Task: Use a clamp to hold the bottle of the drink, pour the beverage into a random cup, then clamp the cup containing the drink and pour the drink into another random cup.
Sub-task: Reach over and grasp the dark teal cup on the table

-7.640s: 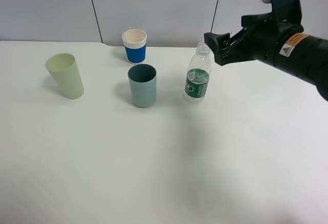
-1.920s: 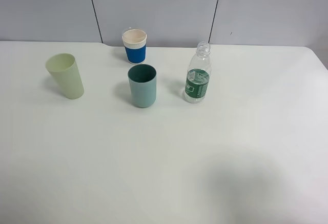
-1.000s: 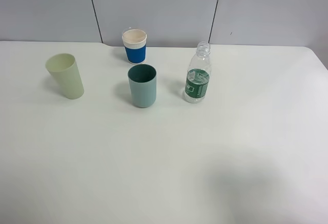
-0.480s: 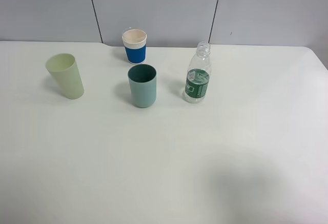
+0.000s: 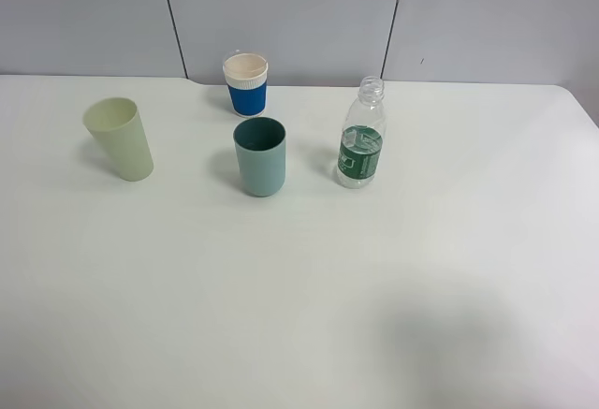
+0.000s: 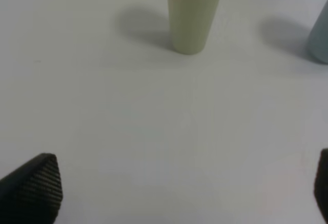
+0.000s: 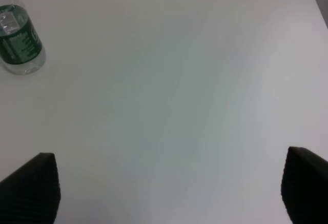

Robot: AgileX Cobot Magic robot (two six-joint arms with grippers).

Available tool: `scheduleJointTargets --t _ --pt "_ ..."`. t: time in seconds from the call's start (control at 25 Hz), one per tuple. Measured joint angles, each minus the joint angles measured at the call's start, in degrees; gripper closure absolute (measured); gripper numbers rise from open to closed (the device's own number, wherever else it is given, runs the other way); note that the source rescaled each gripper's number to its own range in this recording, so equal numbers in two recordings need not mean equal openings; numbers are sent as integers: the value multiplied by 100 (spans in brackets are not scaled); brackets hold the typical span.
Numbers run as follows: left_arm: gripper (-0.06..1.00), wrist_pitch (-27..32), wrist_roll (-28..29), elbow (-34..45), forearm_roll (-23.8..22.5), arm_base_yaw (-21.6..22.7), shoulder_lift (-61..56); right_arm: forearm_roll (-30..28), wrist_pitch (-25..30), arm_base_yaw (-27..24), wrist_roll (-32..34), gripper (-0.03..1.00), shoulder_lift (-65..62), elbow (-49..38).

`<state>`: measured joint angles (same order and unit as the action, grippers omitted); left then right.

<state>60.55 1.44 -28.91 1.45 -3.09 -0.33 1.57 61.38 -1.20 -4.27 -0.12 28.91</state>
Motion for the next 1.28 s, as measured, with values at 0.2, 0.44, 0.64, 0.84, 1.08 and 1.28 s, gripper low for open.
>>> scheduleJointTargets --t 0.2,0.44,0.64,0.84,1.08,1.28 --pt "-6 -138 -12 -61 18 0 93 0 0 0 0 15 0 0" --pt "-6 -711 -422 -140 41 0 879 0 0 0 0 15 0 0" --pt "-6 -1272 -1005 -140 234 -36 1795 0 0 0 0 15 0 0" --pt "-6 -1635 -1215 -140 316 -475 2544 0 0 0 0 15 0 0" --pt "-6 -1676 -1253 -140 272 -1190 3398 0 0 0 0 15 0 0" --pt "-6 -1826 -1253 -140 213 -1736 3977 0 0 0 0 15 0 0"
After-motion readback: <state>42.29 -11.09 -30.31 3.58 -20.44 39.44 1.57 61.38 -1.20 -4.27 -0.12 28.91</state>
